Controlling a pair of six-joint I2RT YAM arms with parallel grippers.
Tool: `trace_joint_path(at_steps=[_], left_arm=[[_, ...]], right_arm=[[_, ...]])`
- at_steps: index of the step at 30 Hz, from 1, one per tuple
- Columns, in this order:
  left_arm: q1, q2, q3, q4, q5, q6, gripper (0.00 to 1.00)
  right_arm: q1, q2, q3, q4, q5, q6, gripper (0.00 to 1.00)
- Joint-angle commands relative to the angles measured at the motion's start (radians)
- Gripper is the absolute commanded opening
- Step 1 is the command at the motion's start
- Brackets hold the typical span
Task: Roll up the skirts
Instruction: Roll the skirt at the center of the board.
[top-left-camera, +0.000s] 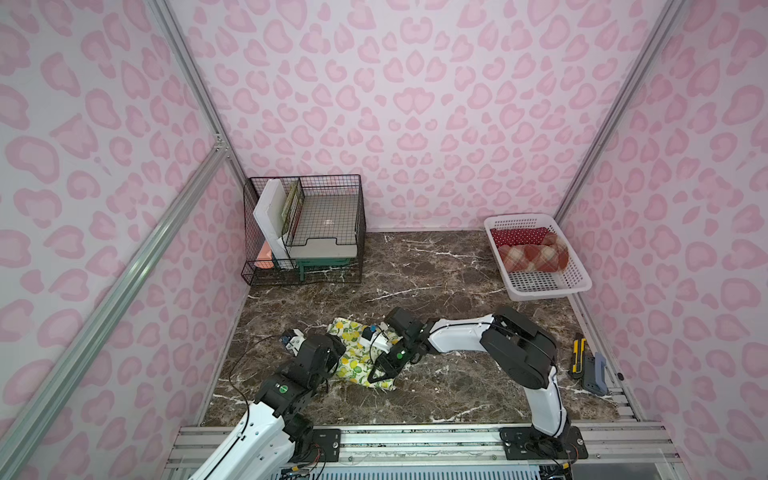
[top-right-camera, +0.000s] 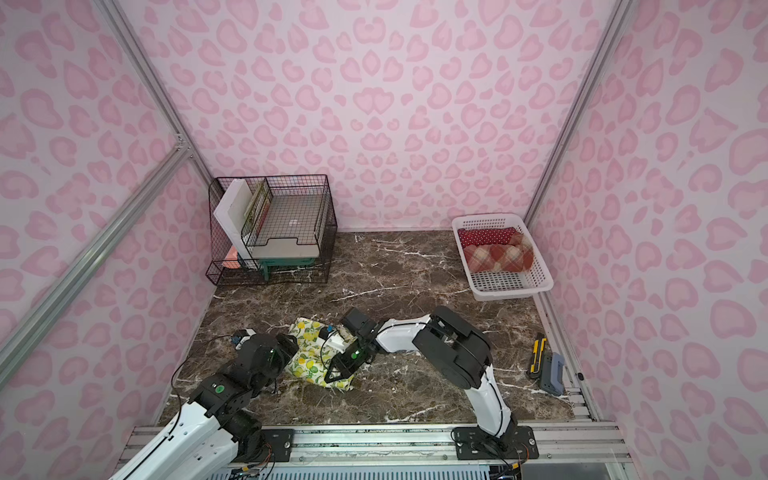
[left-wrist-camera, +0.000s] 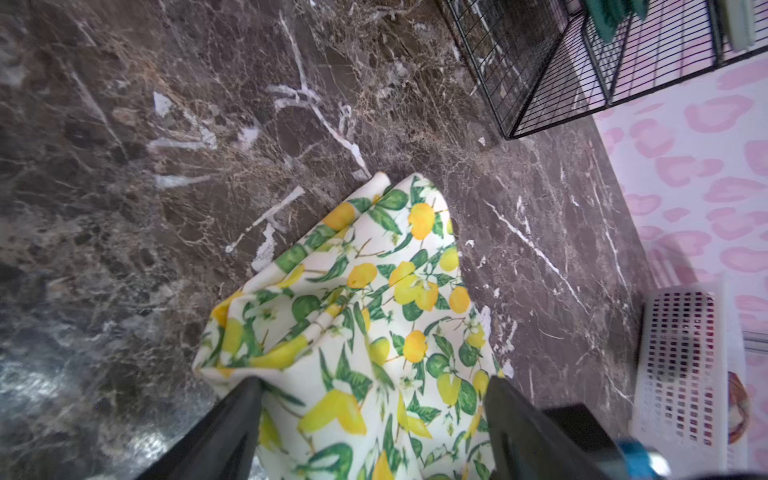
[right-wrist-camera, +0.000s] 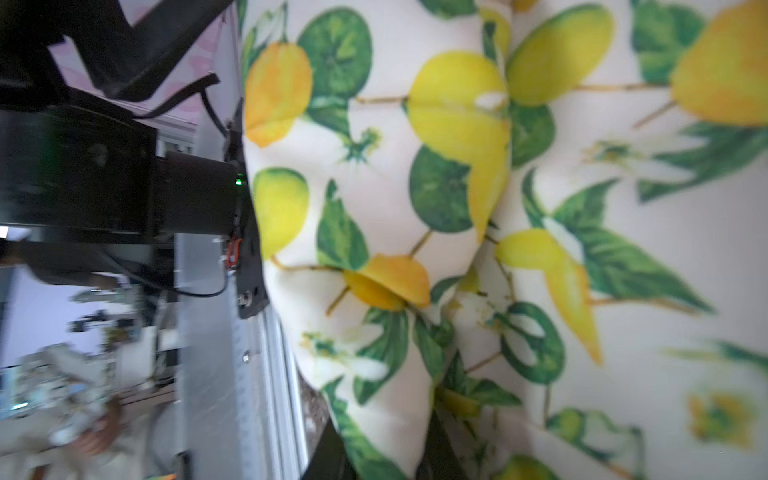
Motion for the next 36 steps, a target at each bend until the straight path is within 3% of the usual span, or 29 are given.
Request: trace_joint_path(at_steps=[1,8,19,23,29,33,36], left_arm=[[0.002,-0.012,0.007,-0.057,0.017,0.022,0.86],[-0.042,-0.006,-0.026,0.009,0.086,-0.01,0.85],[-0.181,0.122,-0.124,0.205,-0.039,-0.189,0.84],[-0.193,0.202,-0.149,0.276,-0.101,-0.255,0.79],[-0.197,0.39,-0.148,0.312,-0.099,-0.289,0.55],[-0.197,0.468,-0.133,0.348,-0.132,-0.242,0.29],[-0.197,0.511,-0.111,0.327,-0.165,-0.219,0.24]], right_arm=[[-0.048,0.043,0.011,-0.092,-0.17,0.127,0.0],[-0.1,0.114,0.06,-0.034,-0.124,0.216,0.0],[-0.106,0.155,0.047,0.031,-0.146,0.242,0.0],[-0.107,0.143,0.031,0.034,-0.153,0.236,0.0],[-0.116,0.121,0.023,0.033,-0.175,0.23,0.0],[-0.116,0.109,0.02,0.039,-0.184,0.233,0.0],[-0.114,0.104,0.014,0.038,-0.189,0.23,0.0]])
